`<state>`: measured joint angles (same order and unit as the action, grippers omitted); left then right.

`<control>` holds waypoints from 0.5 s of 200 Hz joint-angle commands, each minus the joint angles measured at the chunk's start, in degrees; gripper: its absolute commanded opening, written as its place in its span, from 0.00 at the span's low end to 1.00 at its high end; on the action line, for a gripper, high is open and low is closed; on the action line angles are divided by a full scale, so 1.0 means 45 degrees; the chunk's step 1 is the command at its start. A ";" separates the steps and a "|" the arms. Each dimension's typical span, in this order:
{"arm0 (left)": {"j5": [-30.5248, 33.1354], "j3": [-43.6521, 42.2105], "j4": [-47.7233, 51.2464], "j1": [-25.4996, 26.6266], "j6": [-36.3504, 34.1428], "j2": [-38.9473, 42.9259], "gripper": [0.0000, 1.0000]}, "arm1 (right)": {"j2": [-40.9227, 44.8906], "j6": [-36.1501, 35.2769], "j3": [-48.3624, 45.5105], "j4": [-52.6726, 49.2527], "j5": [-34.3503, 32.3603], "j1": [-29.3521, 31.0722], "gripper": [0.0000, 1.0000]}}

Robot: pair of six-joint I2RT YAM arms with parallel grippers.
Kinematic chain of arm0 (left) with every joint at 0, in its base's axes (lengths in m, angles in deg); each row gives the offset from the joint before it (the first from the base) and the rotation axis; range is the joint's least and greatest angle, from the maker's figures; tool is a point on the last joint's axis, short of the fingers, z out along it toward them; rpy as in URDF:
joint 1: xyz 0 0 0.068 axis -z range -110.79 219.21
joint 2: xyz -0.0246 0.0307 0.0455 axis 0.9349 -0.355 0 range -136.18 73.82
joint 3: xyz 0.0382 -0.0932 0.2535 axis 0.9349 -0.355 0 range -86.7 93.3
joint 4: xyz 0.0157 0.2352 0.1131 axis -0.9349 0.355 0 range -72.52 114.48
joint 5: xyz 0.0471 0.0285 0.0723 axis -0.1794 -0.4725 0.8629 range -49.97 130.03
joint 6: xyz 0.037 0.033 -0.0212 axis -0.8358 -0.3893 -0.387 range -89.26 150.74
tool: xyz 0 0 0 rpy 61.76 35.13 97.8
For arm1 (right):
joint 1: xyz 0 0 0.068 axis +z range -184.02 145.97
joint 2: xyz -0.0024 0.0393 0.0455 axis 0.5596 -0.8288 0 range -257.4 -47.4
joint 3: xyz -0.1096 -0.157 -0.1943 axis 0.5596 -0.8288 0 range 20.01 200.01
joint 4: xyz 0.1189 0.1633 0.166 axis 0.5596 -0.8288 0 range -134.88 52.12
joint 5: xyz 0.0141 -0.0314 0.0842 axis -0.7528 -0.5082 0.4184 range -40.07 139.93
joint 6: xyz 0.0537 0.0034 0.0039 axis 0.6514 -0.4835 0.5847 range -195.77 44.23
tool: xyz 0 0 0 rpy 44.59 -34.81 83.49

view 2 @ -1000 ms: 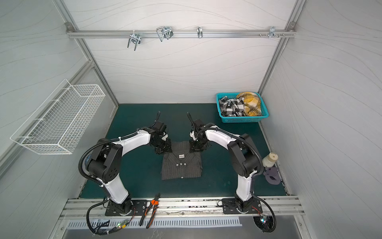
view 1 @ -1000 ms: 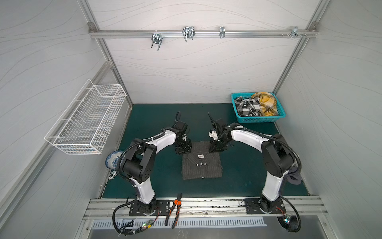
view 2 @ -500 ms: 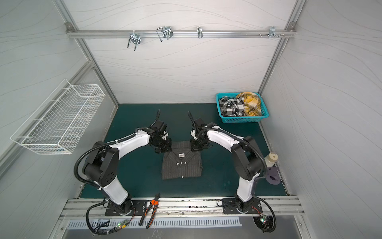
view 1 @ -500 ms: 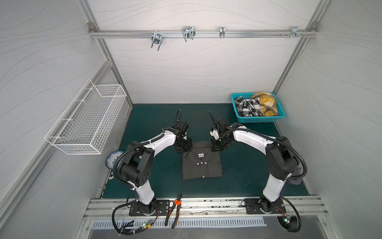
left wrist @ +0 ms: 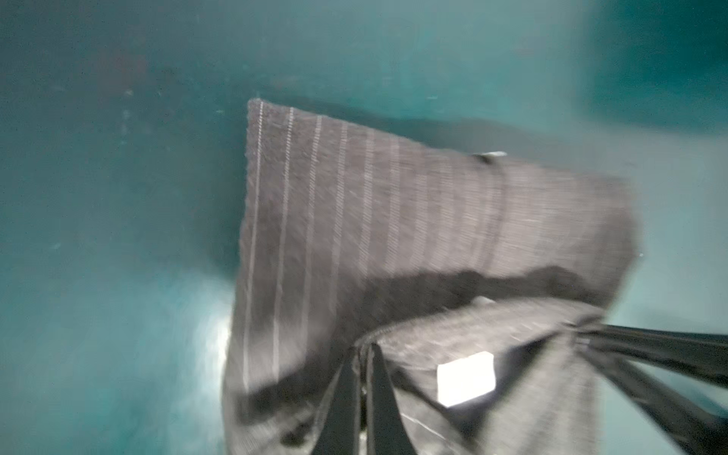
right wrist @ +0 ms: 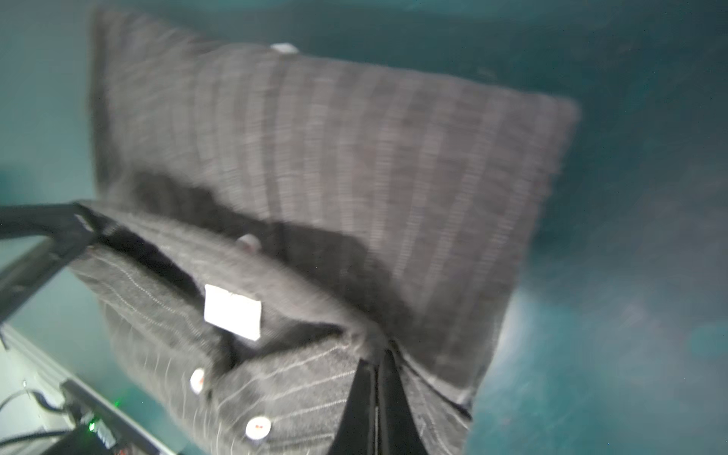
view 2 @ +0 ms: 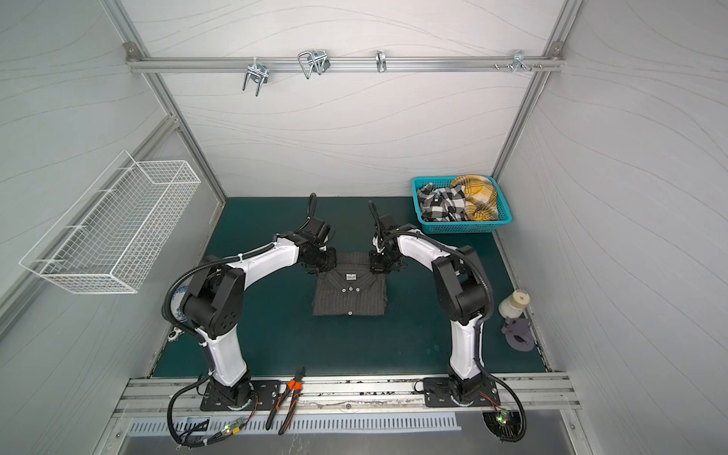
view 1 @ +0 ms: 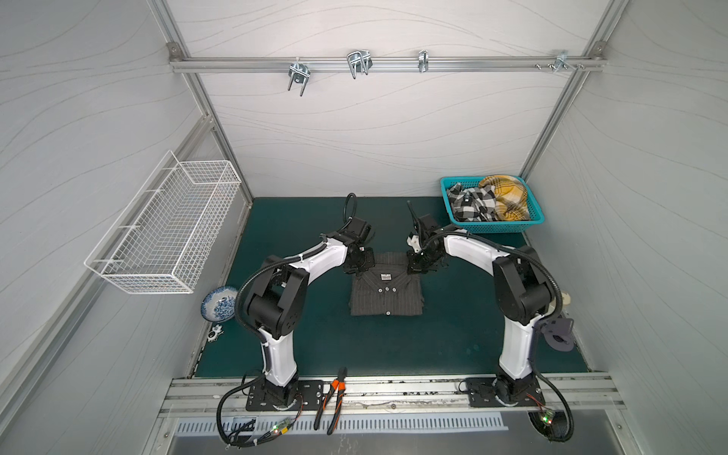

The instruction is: Fold and stack the long sleeve shirts

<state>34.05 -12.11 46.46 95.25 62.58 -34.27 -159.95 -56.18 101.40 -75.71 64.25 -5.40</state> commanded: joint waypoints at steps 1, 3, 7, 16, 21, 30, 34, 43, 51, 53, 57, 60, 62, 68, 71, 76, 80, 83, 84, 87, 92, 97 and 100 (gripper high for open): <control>0.0551 0.1261 -0.0567 -0.0143 -0.0114 -0.0405 0.00 | -0.0100 -0.0156 0.0501 -0.0148 -0.0111 -0.0417 0.01; 0.0514 0.1370 -0.0527 -0.0143 -0.0139 -0.0504 0.00 | -0.0119 -0.0155 0.0555 -0.0174 -0.0101 -0.0421 0.02; 0.0455 0.1656 -0.0400 -0.0139 -0.0194 -0.0685 0.00 | -0.0183 -0.0156 0.0653 -0.0241 -0.0066 -0.0423 0.04; 0.0226 0.2227 -0.0107 -0.0143 -0.0374 -0.1136 0.00 | -0.0294 -0.0311 0.0892 -0.0514 -0.0117 -0.0423 0.11; 0.0129 0.2516 0.0077 -0.0143 -0.0445 -0.1350 0.00 | -0.0312 -0.0377 0.1092 -0.0725 -0.0269 -0.0423 0.20; 0.0023 0.2859 0.0433 -0.0208 -0.0465 -0.1526 0.06 | -0.0165 -0.0480 0.1317 -0.1143 -0.0760 -0.0423 0.37; -0.0048 0.2877 0.0473 -0.0244 -0.0403 -0.1494 0.13 | -0.0030 -0.0521 0.1361 -0.1250 -0.0951 -0.0428 0.44; -0.0133 0.2597 0.0402 -0.0378 -0.0138 -0.1121 0.28 | 0.0427 -0.0555 0.1311 -0.1508 -0.1323 -0.0440 0.53; -0.0131 0.2140 0.0147 -0.0480 0.0151 -0.0574 0.37 | 0.0895 -0.0519 0.1203 -0.1743 -0.1529 -0.0441 0.56; -0.0130 0.2020 0.0115 -0.0500 0.0211 -0.0414 0.39 | 0.1019 -0.0471 0.1170 -0.1793 -0.1564 -0.0432 0.57; -0.0136 0.1849 0.0071 -0.0545 0.0367 -0.0094 0.42 | 0.1209 -0.0376 0.1067 -0.1920 -0.1621 -0.0423 0.58; -0.0153 0.1661 0.0081 -0.0569 0.0470 0.0147 0.44 | 0.1416 -0.0302 0.0974 -0.1987 -0.1638 -0.0423 0.58; -0.0155 0.1578 0.0118 -0.0572 0.0520 0.0294 0.45 | 0.1559 -0.0231 0.0898 -0.2015 -0.1630 -0.0423 0.58; -0.0158 0.1345 0.0293 -0.0577 0.0593 0.0759 0.48 | 0.1955 -0.0041 0.0556 -0.2000 -0.1520 -0.0389 0.59; -0.0171 0.1256 0.0429 -0.0563 0.0625 0.0979 0.48 | 0.2117 0.0111 0.0334 -0.1946 -0.1440 -0.0370 0.58; -0.0218 0.1000 0.0638 -0.0507 0.0730 0.1324 0.49 | 0.2455 0.0318 -0.0044 -0.1816 -0.1328 -0.0304 0.58; -0.0250 0.0775 0.0777 -0.0463 0.0833 0.1646 0.49 | 0.2692 0.0454 -0.0360 -0.1717 -0.1200 -0.0237 0.58; -0.0253 0.0545 0.0863 -0.0439 0.0916 0.1890 0.49 | 0.2839 0.0536 -0.0587 -0.1642 -0.1112 -0.0170 0.58; -0.0253 0.0462 0.0865 -0.0428 0.0944 0.1969 0.49 | 0.2900 0.0562 -0.0664 -0.1609 -0.1064 -0.0150 0.58; -0.0288 0.0213 0.0937 -0.0396 0.1028 0.2185 0.49 | 0.3051 0.0647 -0.0888 -0.1511 -0.0958 -0.0081 0.57; -0.0489 -0.0233 0.0954 -0.0376 0.1202 0.2567 0.47 | 0.3252 0.0824 -0.1249 -0.1313 -0.0700 0.0015 0.56; -0.0689 -0.0744 0.0836 -0.0377 0.1309 0.2934 0.43 | 0.3389 0.0989 -0.1648 -0.1067 -0.0455 0.0157 0.54; -0.0818 -0.1044 0.0733 -0.0377 0.1439 0.3148 0.41 | 0.3471 0.1113 -0.1849 -0.0923 -0.0287 0.0233 0.53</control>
<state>33.11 -10.85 48.18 92.87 65.44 -27.95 -149.18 -55.06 98.91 -79.95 59.45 -6.67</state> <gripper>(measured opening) 0.464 0.557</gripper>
